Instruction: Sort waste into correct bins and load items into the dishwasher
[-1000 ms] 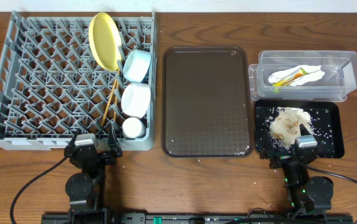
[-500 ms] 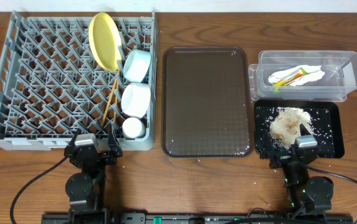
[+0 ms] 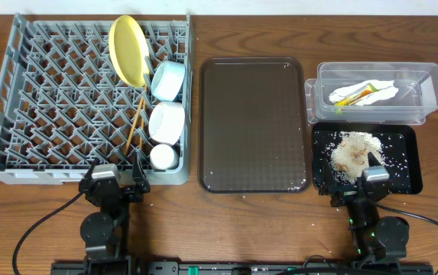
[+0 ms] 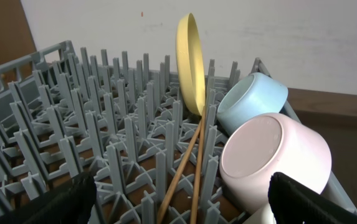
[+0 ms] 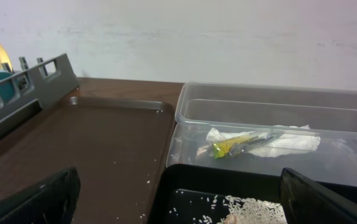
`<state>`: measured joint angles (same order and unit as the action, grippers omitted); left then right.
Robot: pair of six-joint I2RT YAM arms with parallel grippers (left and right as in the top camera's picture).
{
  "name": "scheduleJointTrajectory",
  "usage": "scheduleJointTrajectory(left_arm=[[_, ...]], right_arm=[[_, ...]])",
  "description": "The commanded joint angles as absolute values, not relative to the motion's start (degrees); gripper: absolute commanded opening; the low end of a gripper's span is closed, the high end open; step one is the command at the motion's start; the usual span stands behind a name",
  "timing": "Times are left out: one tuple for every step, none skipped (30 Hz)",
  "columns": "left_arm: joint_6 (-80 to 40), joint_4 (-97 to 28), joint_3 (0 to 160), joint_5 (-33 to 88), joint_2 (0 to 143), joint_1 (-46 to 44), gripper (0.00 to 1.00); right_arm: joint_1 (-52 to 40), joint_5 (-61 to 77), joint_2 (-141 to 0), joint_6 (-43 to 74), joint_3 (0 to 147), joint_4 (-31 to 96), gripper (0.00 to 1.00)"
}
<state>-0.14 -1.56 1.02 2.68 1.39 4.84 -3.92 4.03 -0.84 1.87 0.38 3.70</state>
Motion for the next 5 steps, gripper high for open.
scheduleJointTrajectory(left_arm=[[0.21,-3.99,0.23,1.96,1.37,5.08,0.88],[0.21,-3.99,0.23,1.96,1.37,5.08,0.88],[0.21,-3.99,0.23,1.96,1.37,5.08,0.88],[0.21,-3.99,0.23,1.96,1.37,5.08,0.88],[0.21,-3.99,0.23,1.96,1.37,5.08,0.88]], right_arm=[[-3.66,3.66,-0.30,1.63,0.32,4.03,0.99],[-3.66,3.66,-0.30,1.63,0.32,4.03,0.99],[-3.66,3.66,-0.30,1.63,0.32,4.03,0.99],[-3.66,3.64,-0.32,1.63,0.32,4.03,0.99],[-3.66,3.66,-0.32,1.63,0.32,4.03,0.99]])
